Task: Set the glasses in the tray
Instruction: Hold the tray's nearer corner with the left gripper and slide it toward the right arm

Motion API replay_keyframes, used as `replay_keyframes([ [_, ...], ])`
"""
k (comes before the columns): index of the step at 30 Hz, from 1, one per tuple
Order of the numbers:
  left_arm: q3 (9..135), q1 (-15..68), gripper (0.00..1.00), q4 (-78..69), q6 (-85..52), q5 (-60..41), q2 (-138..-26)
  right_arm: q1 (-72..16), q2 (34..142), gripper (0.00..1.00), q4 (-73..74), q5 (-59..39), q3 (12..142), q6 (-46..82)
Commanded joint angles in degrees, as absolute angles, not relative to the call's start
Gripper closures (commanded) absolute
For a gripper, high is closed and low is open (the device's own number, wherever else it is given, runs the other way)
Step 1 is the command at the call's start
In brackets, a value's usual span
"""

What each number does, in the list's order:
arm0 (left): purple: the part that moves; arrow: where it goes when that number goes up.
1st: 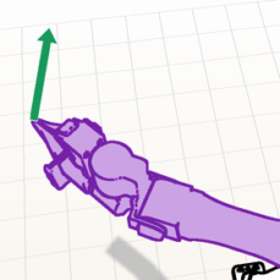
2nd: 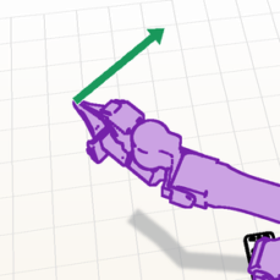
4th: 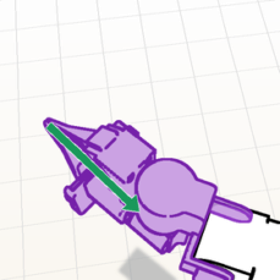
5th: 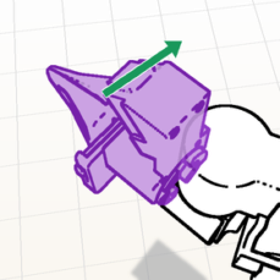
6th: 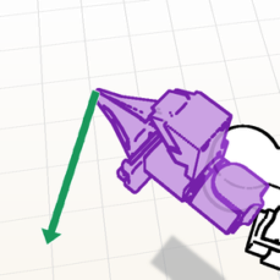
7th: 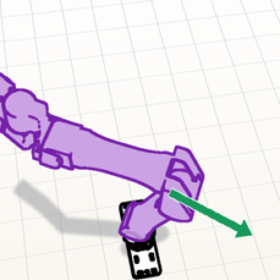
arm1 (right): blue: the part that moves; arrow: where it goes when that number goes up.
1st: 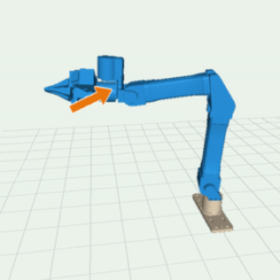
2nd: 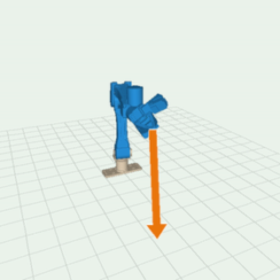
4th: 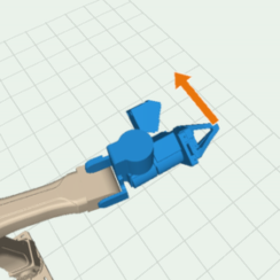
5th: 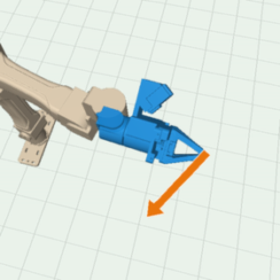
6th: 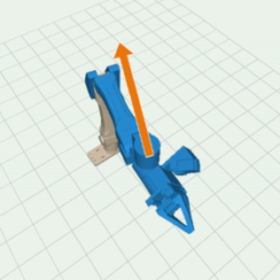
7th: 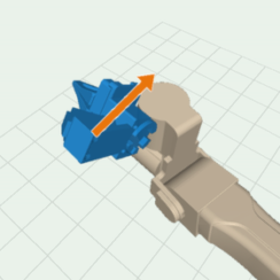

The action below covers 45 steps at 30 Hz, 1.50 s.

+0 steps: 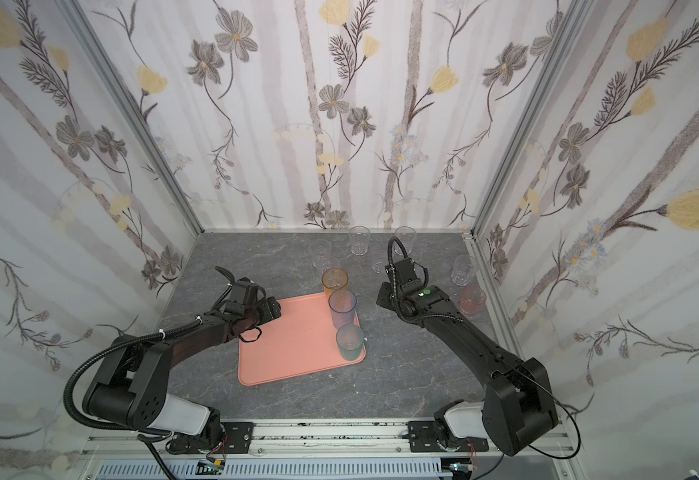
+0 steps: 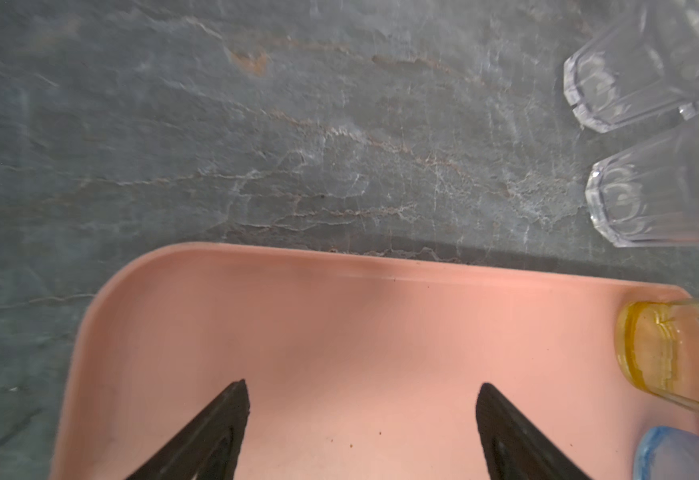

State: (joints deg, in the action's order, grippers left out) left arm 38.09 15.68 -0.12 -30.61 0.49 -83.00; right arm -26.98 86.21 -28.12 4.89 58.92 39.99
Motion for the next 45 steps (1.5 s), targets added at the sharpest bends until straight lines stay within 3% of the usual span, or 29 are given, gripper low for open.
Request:
replay_keyframes([
  [1, 37.29, 14.37, 0.11, 1.96, -30.04, 3.98, -80.09, -27.05, 86.86, 0.71, -26.72, 5.51, 59.13, 39.68],
  [9, 35.92, 8.26, 0.09, 3.37, -30.95, 8.2, -77.88, -27.16, 89.58, 0.7, -25.78, 3.13, 60.29, 39.16],
  [16, 37.17, 8.44, 0.1, 1.07, -33.43, 3.71, -83.53, -27.16, 89.92, 0.51, -26.45, 3.54, 61.08, 38.32],
  [23, 36.69, 10.28, 0.11, -1.73, -34.61, 1.16, -85.88, -27.01, 89.54, 0.49, -26.54, 4.43, 61.69, 38.09],
  [40, 44.46, 23.64, 0.11, -3.87, -36.21, 1.25, -95.24, -26.22, 89.3, 0.5, -26.8, 5.27, 62.58, 37.86],
  [45, 44.28, 24.79, 0.12, -3.7, -37.41, 1.04, -93.23, -24.91, 87.68, 0.5, -27.77, 6.28, 62.84, 37.19],
])
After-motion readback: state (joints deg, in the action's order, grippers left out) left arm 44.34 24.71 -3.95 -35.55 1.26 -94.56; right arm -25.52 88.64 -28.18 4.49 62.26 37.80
